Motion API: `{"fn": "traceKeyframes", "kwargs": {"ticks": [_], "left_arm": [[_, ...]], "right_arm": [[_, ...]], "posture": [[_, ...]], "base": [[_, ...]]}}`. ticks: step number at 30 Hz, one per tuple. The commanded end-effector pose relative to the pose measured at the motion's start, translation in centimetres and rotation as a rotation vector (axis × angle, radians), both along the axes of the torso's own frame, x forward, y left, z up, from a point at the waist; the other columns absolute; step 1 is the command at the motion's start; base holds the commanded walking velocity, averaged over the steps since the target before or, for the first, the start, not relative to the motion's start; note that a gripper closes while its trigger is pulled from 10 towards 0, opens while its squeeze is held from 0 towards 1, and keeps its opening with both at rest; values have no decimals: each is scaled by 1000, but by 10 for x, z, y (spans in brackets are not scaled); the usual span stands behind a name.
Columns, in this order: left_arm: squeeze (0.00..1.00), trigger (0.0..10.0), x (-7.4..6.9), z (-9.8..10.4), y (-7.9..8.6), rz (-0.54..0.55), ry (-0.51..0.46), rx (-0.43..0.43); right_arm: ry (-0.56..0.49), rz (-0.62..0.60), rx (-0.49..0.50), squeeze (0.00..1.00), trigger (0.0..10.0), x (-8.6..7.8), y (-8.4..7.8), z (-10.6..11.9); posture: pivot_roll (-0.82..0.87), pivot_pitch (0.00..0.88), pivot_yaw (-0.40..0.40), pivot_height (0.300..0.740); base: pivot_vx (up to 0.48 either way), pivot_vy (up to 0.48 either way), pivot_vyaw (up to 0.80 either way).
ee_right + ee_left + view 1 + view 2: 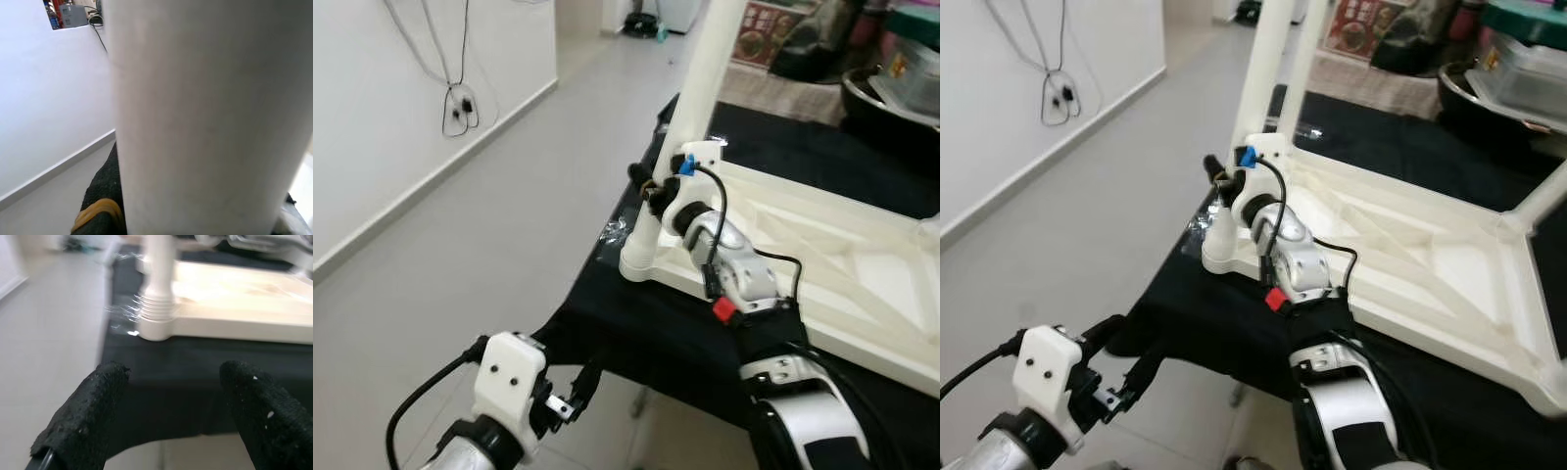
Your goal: Building children table
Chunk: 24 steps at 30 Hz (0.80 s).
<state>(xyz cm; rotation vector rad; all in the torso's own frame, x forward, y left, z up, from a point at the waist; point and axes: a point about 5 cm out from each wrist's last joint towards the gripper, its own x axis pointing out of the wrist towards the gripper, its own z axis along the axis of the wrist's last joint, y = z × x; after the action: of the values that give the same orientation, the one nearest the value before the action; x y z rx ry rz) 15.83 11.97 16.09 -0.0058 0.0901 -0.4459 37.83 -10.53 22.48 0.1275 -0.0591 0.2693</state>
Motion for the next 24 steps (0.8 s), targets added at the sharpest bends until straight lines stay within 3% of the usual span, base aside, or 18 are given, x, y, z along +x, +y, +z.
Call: {"fn": "traceKeyframes", "kwargs": {"ticks": [1, 5, 10, 14, 18, 19, 22, 24], "left_arm": [[0, 10000, -1, -5, 1, -1, 23, 8], [0, 10000, -1, -5, 1, 1, 22, 8], [0, 10000, -1, -5, 0, -1, 21, 9], [0, 10000, -1, -6, 0, -1, 20, 9], [0, 10000, 0, -6, 0, -2, 18, 7], [0, 10000, 0, -6, 0, -3, 16, 7], [0, 10000, 0, -6, 0, -2, 16, 7], [0, 10000, 1, -6, 0, -3, 16, 8]], "right_arm": [[139, -90, -8, 0, 10000, -3, -2, -33], [129, -215, 6, 0, 10000, -6, -1, -31], [132, -412, -47, 0, 10000, -9, -4, -30], [143, -547, 23, 0, 10000, -16, -6, -31], [122, -645, 23, 0, 10000, -22, -6, -32], [131, -733, 43, 0, 10000, -27, -6, -35], [139, -765, 52, 0, 10000, -29, -6, -37], [178, -848, 41, 0, 10000, -34, -4, -43]], "posture": [[149, 173, -113, 740], [145, 168, -117, 740], [149, 166, -123, 740], [149, 166, -122, 740], [151, 163, -122, 740], [150, 163, -121, 740], [150, 163, -121, 740], [152, 164, -123, 740]], "base": [[0, 0, 0], [0, 0, 0], [0, 0, 0], [0, 0, 0], [0, 0, 0], [0, 0, 0], [0, 0, 0], [0, 0, 0]]}}
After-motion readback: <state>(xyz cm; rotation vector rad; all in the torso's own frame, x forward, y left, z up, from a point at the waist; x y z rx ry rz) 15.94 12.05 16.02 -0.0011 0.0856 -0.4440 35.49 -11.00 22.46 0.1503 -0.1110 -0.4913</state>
